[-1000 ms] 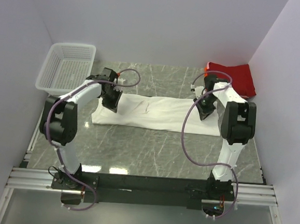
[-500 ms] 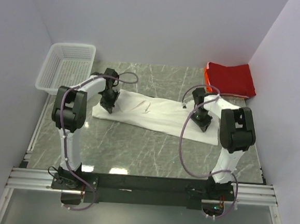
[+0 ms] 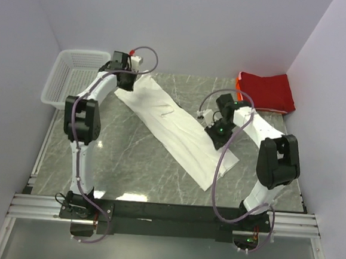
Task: Fold and stack the t-shirts
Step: Fold the tshirt
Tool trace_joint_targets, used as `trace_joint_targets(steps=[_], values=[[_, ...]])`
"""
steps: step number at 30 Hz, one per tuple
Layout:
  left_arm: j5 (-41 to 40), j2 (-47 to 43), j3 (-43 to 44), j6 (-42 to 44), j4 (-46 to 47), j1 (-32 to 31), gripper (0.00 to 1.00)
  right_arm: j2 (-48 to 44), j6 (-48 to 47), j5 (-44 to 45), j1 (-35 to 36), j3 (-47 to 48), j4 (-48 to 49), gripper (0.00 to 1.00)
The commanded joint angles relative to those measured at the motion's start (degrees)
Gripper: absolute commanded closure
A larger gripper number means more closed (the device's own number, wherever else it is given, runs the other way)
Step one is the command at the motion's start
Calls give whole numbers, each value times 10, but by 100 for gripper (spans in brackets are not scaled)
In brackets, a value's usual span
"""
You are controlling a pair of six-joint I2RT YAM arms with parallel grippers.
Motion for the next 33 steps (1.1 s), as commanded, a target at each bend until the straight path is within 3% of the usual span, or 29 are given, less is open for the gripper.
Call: trace_joint_targets(steps=[1,4,8,10,13,17,23,33], values=[[67,-162,-45,-24,113,-5,95,41,-30,29,-26,57,-5,77],[89,-254,-125,-60,188,-4,87,73,-48,61,-30,86,7,77],[98,-322,-217,-123,219,-4,32,118,-65,91,-27,105,12,78],[116,-318,-211,-112,161,-4,35,136,-71,107,-20,102,14,78],[142,-293,-178,-126,76,3,69,139,-77,128,-3,70,29,79],[145,-294,-211,-141,66,8,89,125,-72,130,24,-3,36,79],[105,-241,-190,-127,6,-16,98,74,-51,96,85,-101,43,80],[50,-84,-118,-107,-48,-75,99,42,-3,29,169,-123,29,80]])
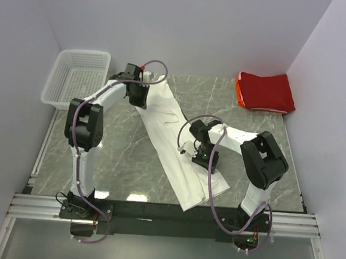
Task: Fold and stack the t-shirts
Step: Fold the tshirt
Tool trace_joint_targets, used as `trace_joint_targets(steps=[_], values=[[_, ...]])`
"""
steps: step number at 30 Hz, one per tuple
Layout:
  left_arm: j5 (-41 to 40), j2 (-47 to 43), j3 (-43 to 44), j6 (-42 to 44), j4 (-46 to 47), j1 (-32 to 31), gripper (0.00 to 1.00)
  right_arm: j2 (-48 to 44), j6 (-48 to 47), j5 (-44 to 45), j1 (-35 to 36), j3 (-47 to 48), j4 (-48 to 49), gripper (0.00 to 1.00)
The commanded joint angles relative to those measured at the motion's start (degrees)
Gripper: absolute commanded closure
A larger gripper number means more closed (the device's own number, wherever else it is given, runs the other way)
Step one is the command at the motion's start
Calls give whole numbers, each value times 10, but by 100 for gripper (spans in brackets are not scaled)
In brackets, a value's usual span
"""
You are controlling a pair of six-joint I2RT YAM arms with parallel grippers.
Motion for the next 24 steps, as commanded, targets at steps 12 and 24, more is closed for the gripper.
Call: trace_joint_targets(steps=[12,24], values=[[-74,177,138,41,-80,-37,99,60,75,-203,50,44,-15,78],[-55,253,313,75,-20,-43,95,109,134,-306,35,182,10,72]])
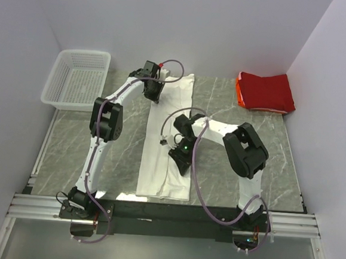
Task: Fold and stack the t-shirts
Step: Fold the tshirt
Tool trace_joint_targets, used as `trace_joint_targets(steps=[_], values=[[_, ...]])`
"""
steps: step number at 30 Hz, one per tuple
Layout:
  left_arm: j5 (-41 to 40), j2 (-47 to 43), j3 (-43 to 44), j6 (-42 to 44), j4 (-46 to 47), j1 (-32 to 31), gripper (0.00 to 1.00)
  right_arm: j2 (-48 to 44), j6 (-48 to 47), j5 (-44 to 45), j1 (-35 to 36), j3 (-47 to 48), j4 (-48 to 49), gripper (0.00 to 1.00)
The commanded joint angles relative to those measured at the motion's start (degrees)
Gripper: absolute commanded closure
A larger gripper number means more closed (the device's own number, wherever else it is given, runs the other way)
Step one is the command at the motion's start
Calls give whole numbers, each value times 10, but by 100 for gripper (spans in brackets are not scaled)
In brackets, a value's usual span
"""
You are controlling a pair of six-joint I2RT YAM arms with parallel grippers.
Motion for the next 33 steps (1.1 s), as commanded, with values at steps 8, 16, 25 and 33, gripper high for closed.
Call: trace_joint_targets(steps=[8,16,25,33], values=[[96,-188,-63,21,135,25,43,-139,-57,-70,-107,155,-49,62],[284,-478,-302,76,166,100,37,-377,-100,24,-95,75,84,48],[489,-889,-754,592,-68,147,32,-642,-238,75,29,-281,234,29],[456,-1057,-973,850,-182,18,30,-620,-260,100,206,-436,321,34]])
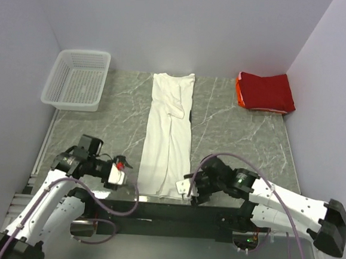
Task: Fold and stack the t-shirts
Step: Fold the tshirt
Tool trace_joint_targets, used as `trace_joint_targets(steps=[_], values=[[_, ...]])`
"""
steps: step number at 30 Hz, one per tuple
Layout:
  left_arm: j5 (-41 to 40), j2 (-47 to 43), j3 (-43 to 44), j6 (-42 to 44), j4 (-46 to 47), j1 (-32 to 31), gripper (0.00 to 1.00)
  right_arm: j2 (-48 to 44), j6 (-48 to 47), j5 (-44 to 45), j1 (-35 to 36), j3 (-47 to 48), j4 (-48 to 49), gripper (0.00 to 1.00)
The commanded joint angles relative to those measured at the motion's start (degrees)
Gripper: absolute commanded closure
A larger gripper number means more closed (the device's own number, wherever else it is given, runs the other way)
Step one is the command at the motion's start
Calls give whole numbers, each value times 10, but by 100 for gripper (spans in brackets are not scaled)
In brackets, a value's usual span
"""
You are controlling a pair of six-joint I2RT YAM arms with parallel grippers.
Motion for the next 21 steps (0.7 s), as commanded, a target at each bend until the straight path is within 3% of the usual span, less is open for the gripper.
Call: trace_joint_targets(steps=[1,9,21], values=[[13,-13,-32,106,-16,-67,30,24,-24,17,61,-31,90,35],[-60,57,-67,47,79,-183,34,81,-53,42,124,-71,154,38],[-94,122,-89,24,169,-260,37,98,-89,82,129,-77,123,40]])
